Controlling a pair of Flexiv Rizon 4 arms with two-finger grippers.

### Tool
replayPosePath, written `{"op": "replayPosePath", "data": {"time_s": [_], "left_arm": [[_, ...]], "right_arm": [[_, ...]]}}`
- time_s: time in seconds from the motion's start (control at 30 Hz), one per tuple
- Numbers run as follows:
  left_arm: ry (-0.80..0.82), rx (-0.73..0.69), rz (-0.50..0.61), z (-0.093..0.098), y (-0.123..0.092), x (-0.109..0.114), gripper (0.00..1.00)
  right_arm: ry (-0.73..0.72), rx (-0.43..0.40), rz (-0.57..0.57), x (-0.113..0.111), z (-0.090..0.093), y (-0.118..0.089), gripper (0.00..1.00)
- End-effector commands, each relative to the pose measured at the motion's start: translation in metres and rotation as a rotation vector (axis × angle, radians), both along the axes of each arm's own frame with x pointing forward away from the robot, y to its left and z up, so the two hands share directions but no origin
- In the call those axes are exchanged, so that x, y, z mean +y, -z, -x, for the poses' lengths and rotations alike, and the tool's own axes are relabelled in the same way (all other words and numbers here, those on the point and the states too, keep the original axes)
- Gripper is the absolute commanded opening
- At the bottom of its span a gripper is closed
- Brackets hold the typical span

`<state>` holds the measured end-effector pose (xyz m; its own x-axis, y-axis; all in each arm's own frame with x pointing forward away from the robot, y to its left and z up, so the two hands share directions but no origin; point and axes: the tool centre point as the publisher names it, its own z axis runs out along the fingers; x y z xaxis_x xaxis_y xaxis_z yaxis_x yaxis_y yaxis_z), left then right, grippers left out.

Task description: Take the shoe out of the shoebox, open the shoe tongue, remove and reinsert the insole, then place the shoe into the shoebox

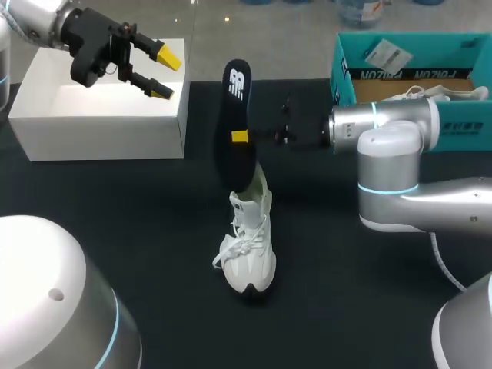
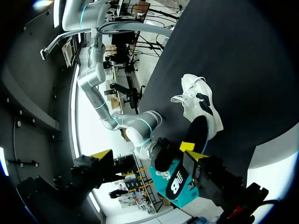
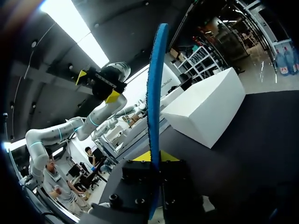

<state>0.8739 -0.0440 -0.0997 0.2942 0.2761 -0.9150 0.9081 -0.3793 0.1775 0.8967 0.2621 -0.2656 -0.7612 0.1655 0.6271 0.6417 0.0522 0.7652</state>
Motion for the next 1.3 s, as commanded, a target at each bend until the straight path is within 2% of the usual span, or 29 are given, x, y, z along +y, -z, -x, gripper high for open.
{"op": "replayPosePath", "data": {"time_s": [0.03,0.17,0.53,0.8,1.0,1.13,1.3], "left_arm": [[0.003,-0.001,-0.003,-0.001,-0.001,0.000,1.00],[0.003,-0.001,-0.003,-0.001,-0.001,0.000,1.00],[0.003,-0.001,-0.003,-0.001,-0.001,0.000,1.00],[0.003,-0.001,-0.003,-0.001,-0.001,0.000,1.00],[0.003,-0.001,-0.003,-0.001,-0.001,0.000,1.00],[0.003,-0.001,-0.003,-0.001,-0.001,0.000,1.00],[0.003,-0.001,-0.003,-0.001,-0.001,0.000,1.00]], "right_arm": [[-0.008,-0.016,0.030,-0.006,-0.008,-0.017,0.00],[-0.012,-0.025,0.032,-0.004,-0.011,-0.020,0.00],[-0.031,0.039,0.000,0.014,0.006,0.011,0.00],[-0.015,0.054,-0.002,0.008,0.012,0.015,0.00],[-0.010,0.027,0.014,0.003,0.006,0.004,0.00],[-0.024,-0.039,0.018,-0.002,-0.002,-0.003,0.00],[-0.021,-0.083,0.019,-0.008,-0.006,-0.001,0.00]]}}
